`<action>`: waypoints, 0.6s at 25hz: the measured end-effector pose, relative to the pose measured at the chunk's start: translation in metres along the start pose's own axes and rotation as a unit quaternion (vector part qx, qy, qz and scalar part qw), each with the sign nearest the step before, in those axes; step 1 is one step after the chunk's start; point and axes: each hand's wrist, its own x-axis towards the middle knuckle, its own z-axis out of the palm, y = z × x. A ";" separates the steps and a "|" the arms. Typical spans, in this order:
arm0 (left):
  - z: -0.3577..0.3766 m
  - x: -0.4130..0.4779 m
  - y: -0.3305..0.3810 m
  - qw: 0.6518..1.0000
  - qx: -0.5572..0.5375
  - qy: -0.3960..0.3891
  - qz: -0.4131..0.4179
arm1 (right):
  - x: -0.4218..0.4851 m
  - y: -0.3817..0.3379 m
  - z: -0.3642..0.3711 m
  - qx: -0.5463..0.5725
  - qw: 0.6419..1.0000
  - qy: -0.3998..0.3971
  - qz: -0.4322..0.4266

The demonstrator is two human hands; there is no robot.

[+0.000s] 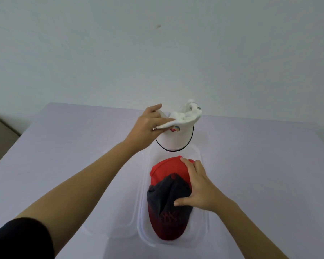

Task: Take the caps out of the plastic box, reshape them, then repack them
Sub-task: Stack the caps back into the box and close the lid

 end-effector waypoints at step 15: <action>0.036 -0.020 -0.016 0.928 -0.102 -0.318 -0.166 | -0.010 -0.003 0.005 -0.048 0.997 0.031 -0.054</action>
